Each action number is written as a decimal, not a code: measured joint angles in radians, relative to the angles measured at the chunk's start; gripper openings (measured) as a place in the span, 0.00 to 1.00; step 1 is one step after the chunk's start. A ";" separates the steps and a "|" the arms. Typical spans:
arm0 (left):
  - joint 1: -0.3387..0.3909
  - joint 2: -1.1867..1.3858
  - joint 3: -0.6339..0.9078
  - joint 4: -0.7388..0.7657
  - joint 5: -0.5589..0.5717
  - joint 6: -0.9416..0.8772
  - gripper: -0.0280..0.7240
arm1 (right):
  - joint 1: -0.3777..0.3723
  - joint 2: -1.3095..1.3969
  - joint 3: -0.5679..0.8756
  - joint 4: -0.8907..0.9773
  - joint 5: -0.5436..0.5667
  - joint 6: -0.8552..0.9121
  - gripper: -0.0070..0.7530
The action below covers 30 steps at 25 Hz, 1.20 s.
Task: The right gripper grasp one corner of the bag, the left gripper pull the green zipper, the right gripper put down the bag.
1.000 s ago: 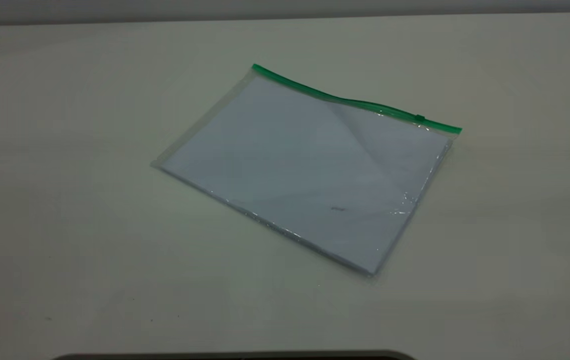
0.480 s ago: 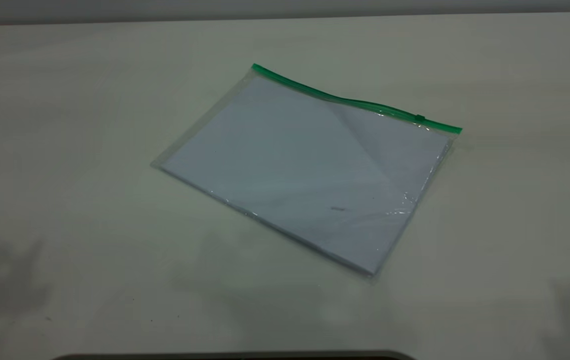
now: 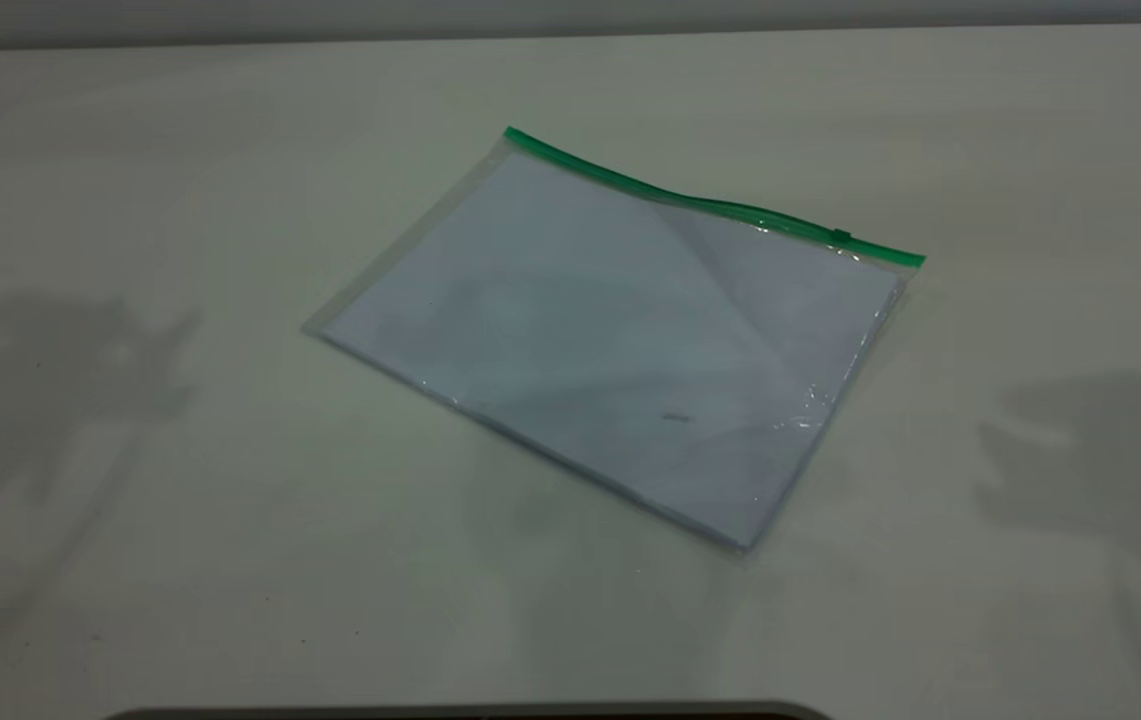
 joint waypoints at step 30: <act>-0.177 0.288 -0.224 -0.155 0.043 0.349 0.82 | -0.118 0.957 -0.380 0.753 0.253 -1.035 0.79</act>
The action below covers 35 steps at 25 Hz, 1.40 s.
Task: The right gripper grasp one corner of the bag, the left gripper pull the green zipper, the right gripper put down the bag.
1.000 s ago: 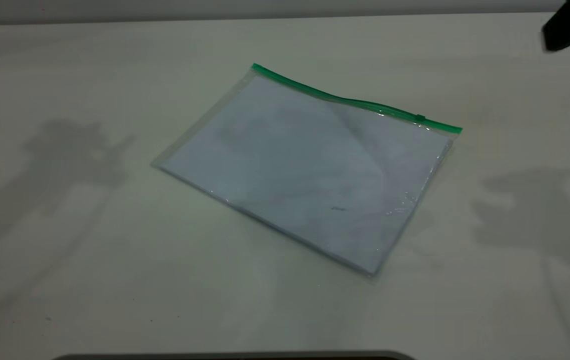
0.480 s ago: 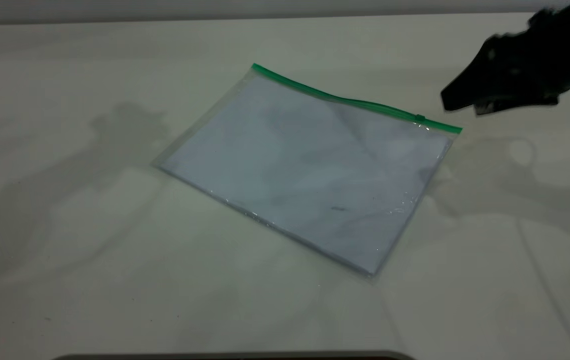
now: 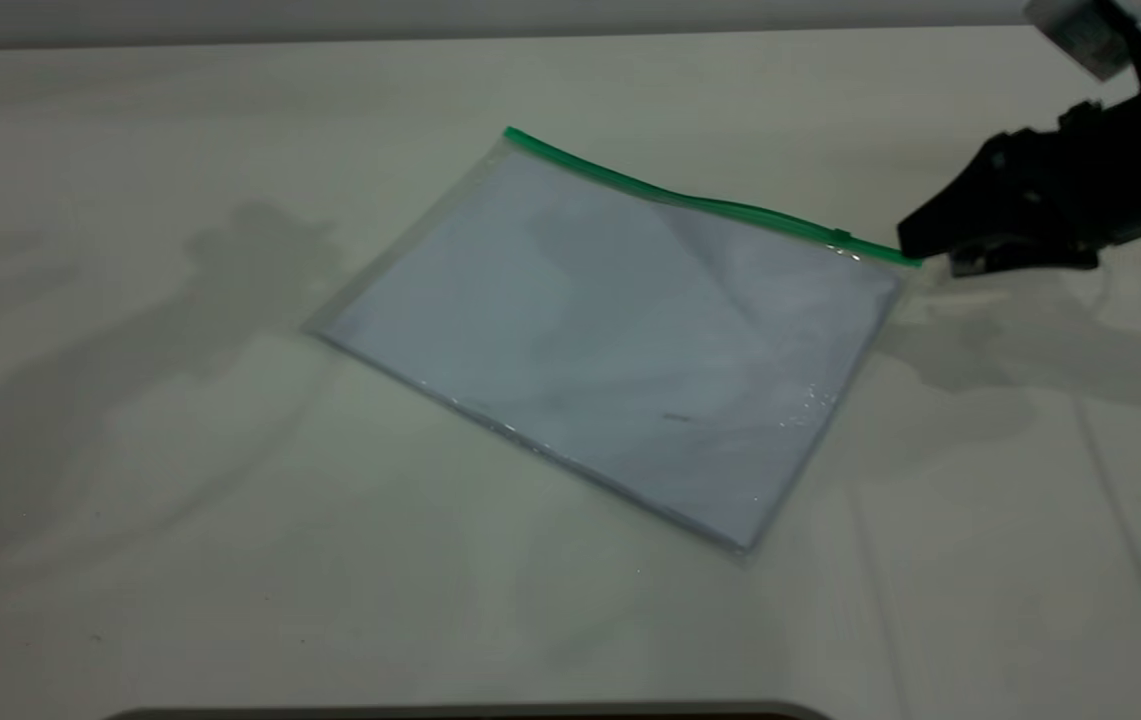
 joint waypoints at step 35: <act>0.000 0.005 -0.001 0.000 -0.023 0.005 0.82 | 0.108 0.207 -0.105 0.266 0.179 -0.263 0.08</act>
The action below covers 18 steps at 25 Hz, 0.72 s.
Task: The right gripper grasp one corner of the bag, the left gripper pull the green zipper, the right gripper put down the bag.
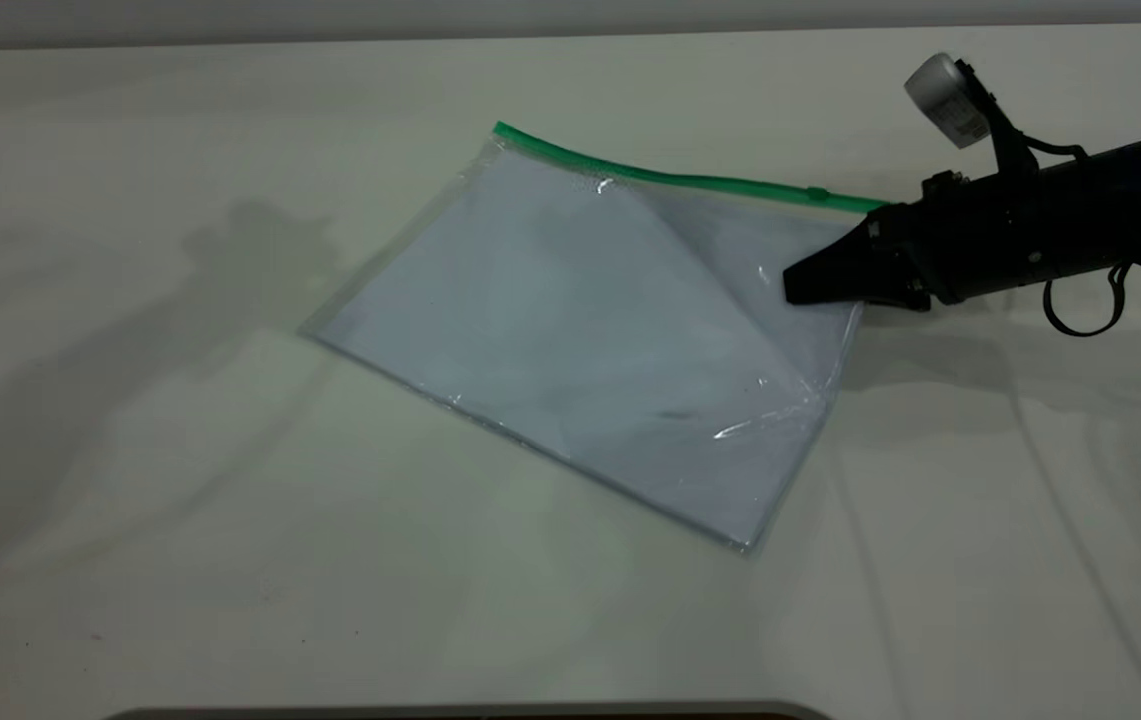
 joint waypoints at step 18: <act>-0.090 0.363 -0.258 0.000 0.186 0.232 0.82 | -0.003 -0.142 -0.100 -0.316 -0.085 0.022 0.06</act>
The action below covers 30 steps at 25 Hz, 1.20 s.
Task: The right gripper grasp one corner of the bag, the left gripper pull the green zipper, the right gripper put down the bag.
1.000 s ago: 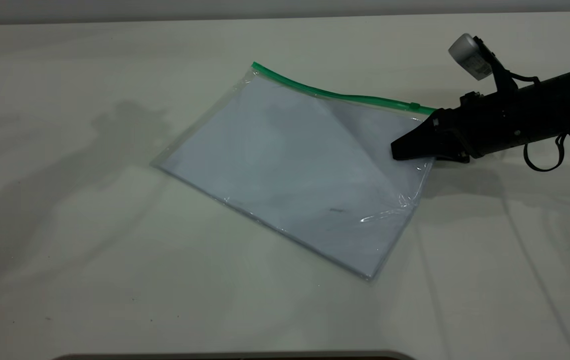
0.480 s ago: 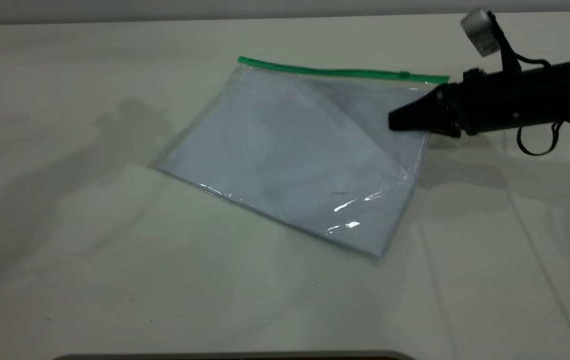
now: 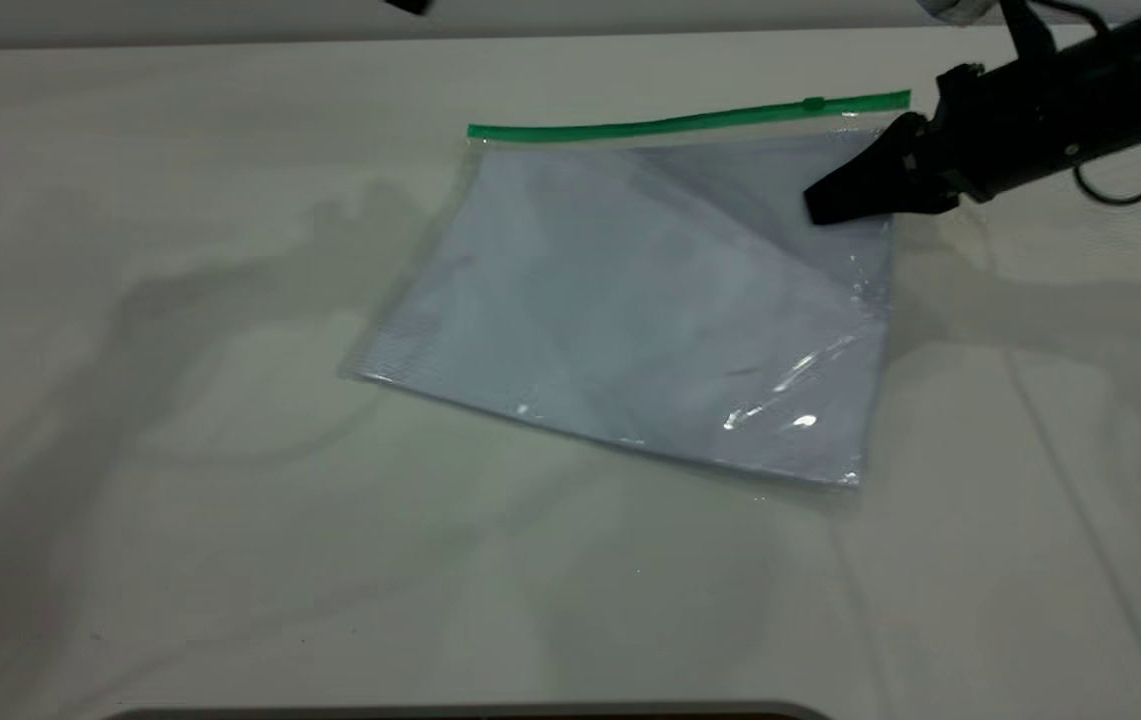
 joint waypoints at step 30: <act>-0.220 0.309 -0.328 -0.079 0.122 0.461 0.81 | 0.162 -0.114 -0.001 -0.127 -0.206 -0.083 0.06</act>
